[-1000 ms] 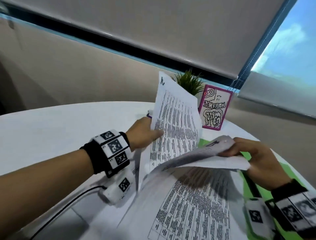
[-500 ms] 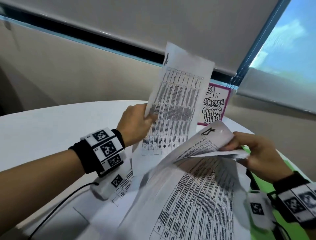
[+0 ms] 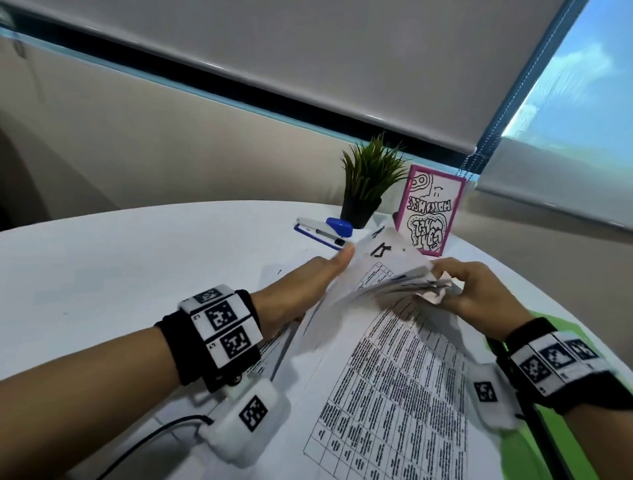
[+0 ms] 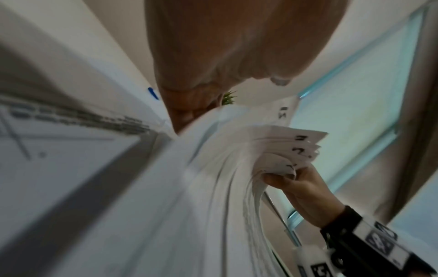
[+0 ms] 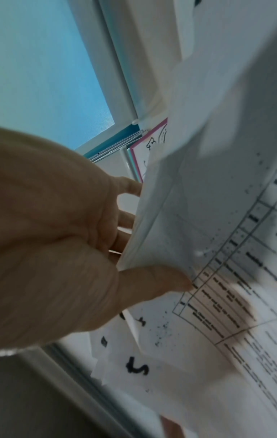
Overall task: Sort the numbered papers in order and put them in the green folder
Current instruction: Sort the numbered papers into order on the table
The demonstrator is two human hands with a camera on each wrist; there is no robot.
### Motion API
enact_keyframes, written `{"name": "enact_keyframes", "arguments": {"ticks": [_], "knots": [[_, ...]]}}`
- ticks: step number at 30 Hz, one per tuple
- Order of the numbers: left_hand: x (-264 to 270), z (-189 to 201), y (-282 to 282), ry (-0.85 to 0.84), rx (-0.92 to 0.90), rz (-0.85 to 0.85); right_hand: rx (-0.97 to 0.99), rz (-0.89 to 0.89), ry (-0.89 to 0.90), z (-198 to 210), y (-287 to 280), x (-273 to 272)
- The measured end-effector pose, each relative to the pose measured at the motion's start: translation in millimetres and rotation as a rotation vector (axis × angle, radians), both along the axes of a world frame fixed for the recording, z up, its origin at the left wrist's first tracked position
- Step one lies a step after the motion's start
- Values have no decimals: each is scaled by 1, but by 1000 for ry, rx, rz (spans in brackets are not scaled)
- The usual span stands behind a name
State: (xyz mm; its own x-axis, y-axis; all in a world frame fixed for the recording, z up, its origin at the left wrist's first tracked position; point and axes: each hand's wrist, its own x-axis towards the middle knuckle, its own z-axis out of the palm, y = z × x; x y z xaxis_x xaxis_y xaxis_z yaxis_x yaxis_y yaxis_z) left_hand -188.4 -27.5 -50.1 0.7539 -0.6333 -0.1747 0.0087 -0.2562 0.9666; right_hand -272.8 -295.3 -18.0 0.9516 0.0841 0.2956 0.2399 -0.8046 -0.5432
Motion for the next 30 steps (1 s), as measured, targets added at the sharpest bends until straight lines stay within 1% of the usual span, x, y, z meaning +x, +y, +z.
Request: {"name": "enact_keyframes", "arguments": {"ticks": [2,3,6,7,9,12,14,16,17,19,21,23,25,28,30], "knots": [[-6,1,6,-30,-31,-65,34,-34,40,-4,1,5],[-9,-2,7,-62,0,-109,43,-48,55,-5,2,8],[-10,-10,8,-385,287,-177,112,-93,115,-7,5,15],[-10,-11,9,-427,329,-177,137,-116,154,-9,5,19],[-10,-11,9,-442,341,-182,131,-136,215,-11,5,25],[-9,-10,8,-439,310,-185,117,-57,300,-10,2,33],[-10,-7,9,-442,316,-184,59,-25,324,-6,1,39],[-9,-7,8,-485,369,-197,-6,-12,336,-2,1,43],[-8,-7,8,-502,406,-193,-19,1,333,0,0,45],[-6,-7,10,-483,454,-184,-36,13,302,0,-2,46],[-2,-6,14,-444,443,-193,-142,-5,237,-4,-5,46],[1,-3,18,-442,443,-206,-239,-13,176,-11,-10,47],[5,-3,21,-435,416,-217,-215,0,175,-13,-8,47],[5,-5,22,-431,332,-277,-51,47,281,-11,2,49],[4,-6,21,-454,332,-285,-9,54,294,-11,4,52]]}}
